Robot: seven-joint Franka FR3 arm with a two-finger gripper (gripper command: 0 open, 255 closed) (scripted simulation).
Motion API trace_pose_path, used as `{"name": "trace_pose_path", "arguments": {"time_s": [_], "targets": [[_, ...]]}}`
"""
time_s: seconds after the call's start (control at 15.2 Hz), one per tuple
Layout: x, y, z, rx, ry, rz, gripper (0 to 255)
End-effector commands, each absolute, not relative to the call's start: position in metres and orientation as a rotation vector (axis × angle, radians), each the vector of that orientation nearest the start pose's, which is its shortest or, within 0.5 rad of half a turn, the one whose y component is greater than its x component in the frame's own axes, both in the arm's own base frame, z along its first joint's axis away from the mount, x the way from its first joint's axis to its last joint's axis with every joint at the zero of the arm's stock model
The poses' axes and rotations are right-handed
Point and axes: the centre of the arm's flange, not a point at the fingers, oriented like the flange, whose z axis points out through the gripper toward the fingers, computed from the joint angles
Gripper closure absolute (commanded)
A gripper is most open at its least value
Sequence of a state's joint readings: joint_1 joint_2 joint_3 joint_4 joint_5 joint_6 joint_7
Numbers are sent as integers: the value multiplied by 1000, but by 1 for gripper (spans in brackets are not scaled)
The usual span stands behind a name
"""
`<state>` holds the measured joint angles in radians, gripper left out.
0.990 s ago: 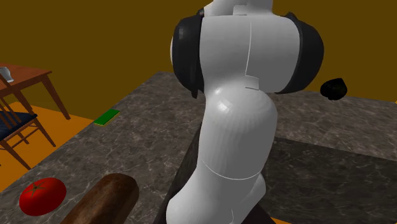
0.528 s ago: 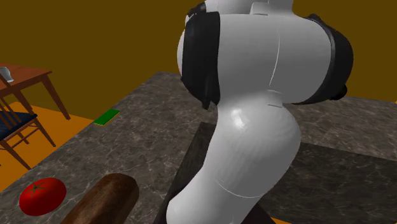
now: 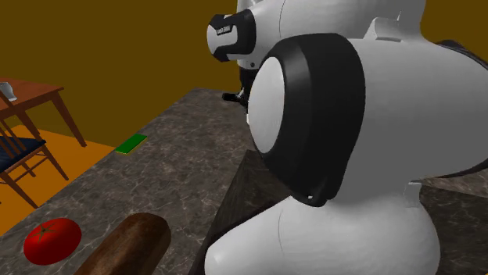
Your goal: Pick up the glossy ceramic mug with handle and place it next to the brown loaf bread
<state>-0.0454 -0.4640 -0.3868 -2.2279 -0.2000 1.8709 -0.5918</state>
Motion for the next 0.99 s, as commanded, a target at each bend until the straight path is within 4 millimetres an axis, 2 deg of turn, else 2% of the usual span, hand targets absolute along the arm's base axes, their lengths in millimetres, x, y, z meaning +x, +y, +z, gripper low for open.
{"name": "trace_pose_path", "arguments": {"time_s": [0.0, 0.92], "targets": [[367, -188, 544, -3178, -384, -96, 255], [299, -16, 544, -3178, -384, -96, 255]]}}
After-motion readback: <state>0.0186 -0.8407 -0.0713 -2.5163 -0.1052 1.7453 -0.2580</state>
